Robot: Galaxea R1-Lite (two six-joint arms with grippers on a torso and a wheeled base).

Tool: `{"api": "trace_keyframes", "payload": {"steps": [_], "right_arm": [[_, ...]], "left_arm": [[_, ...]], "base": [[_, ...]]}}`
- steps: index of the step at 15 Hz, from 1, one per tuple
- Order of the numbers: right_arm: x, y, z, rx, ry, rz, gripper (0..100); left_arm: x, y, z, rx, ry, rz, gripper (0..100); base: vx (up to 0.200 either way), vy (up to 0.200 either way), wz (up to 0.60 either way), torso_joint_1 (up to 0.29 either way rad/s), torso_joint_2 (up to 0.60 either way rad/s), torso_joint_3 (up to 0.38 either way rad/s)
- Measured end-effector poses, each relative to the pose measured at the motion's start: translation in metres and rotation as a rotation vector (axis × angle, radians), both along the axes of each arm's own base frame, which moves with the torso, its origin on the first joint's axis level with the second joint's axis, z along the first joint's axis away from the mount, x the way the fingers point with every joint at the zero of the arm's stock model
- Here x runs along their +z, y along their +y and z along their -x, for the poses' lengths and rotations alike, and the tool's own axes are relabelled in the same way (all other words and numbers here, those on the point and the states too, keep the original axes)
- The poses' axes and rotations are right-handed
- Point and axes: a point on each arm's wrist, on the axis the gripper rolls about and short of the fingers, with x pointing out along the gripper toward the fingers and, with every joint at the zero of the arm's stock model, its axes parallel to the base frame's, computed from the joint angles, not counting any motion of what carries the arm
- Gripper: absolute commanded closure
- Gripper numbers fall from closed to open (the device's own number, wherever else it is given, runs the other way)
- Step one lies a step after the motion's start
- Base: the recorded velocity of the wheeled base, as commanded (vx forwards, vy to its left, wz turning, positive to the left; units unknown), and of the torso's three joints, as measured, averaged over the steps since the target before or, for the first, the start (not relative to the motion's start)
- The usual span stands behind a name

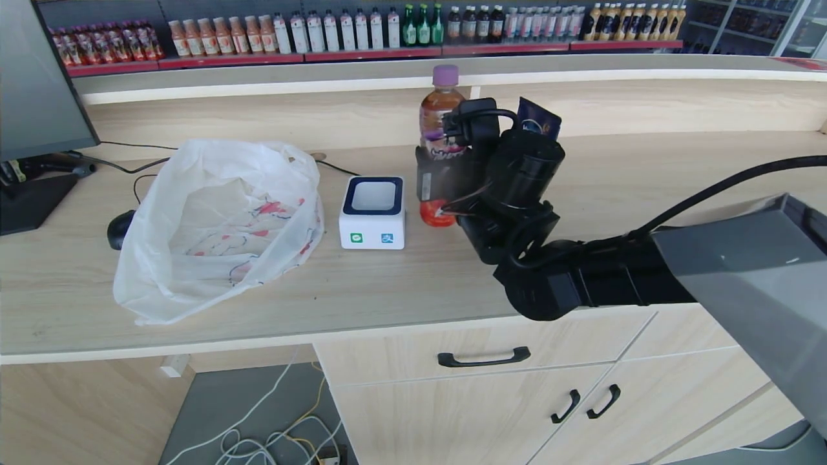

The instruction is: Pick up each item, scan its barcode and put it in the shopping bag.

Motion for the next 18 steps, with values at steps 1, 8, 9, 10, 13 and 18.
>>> {"api": "trace_keyframes", "payload": {"steps": [1, 8, 9, 10, 13, 18], "right_arm": [[0.005, -0.002, 0.002, 0.0, -0.008, -0.007, 100], [0.033, -0.017, 0.045, 0.029, -0.038, -0.034, 100], [0.036, -0.019, 0.054, 0.038, -0.045, -0.042, 100], [0.038, -0.022, 0.064, 0.045, -0.053, -0.049, 100], [0.035, -0.03, 0.095, 0.065, -0.062, -0.069, 100], [0.018, -0.038, 0.151, 0.105, -0.055, -0.075, 100]], "left_arm": [[0.0, 0.0, 0.0, 0.0, 0.0, 0.0, 0], [0.0, 0.0, 0.0, 0.0, 0.0, 0.0, 0], [0.0, 0.0, 0.0, 0.0, 0.0, 0.0, 0], [0.0, 0.0, 0.0, 0.0, 0.0, 0.0, 0], [0.0, 0.0, 0.0, 0.0, 0.0, 0.0, 0], [0.0, 0.0, 0.0, 0.0, 0.0, 0.0, 0]], "base": [[0.0, 0.0, 0.0, 0.0, 0.0, 0.0], [0.0, 0.0, 0.0, 0.0, 0.0, 0.0], [0.0, 0.0, 0.0, 0.0, 0.0, 0.0], [0.0, 0.0, 0.0, 0.0, 0.0, 0.0], [0.0, 0.0, 0.0, 0.0, 0.0, 0.0], [0.0, 0.0, 0.0, 0.0, 0.0, 0.0]]}}
